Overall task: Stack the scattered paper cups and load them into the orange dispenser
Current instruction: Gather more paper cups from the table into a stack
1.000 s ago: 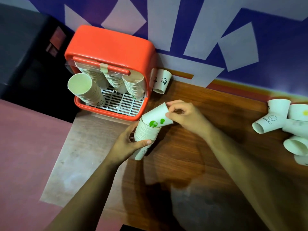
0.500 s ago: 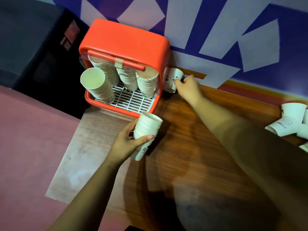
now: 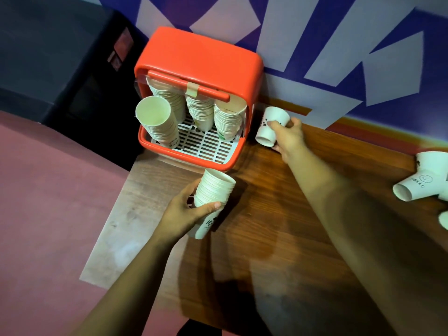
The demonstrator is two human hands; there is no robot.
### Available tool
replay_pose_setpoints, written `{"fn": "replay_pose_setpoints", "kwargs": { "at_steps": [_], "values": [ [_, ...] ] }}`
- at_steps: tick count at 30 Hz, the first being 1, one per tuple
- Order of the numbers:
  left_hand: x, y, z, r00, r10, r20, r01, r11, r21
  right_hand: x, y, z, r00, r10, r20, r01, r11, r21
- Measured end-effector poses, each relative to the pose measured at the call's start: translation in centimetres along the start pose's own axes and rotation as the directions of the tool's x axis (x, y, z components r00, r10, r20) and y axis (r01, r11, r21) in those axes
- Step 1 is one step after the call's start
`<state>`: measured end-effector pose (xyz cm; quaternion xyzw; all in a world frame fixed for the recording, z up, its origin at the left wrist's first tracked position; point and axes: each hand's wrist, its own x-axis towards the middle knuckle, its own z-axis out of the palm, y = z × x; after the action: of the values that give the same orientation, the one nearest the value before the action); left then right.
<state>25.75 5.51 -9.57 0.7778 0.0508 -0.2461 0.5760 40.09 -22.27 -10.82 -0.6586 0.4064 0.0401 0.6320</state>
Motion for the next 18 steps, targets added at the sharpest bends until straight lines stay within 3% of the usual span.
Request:
{"fn": "replay_pose_setpoints", "kwargs": {
  "at_steps": [3,6,11,15,18],
  "values": [
    [0.1,1.0,0.0,0.997,0.033,0.068,-0.035,0.999,0.031,-6.3,-0.1,-2.7,0.992,-0.056,0.116,0.043,0.993,0.107],
    [0.1,2.6,0.4,0.979,0.082,0.186,-0.092,0.995,0.046,-12.3,0.1,-4.7,0.979,-0.147,0.139,0.129,0.983,0.129],
    [-0.6,5.6,1.5,0.924,0.162,0.348,-0.192,0.980,0.055,-19.1,1.6,-7.2,0.947,-0.294,0.132,0.301,0.953,-0.034],
    [-2.0,7.9,3.6,0.887,0.228,0.402,-0.259,0.965,0.024,-22.9,2.4,-9.3,0.954,-0.266,0.140,0.285,0.948,-0.140],
    [-3.6,9.4,5.6,0.871,0.270,0.410,-0.285,0.958,-0.026,-25.0,3.1,-10.8,0.967,-0.245,0.070,0.254,0.955,-0.156]
  ]
}}
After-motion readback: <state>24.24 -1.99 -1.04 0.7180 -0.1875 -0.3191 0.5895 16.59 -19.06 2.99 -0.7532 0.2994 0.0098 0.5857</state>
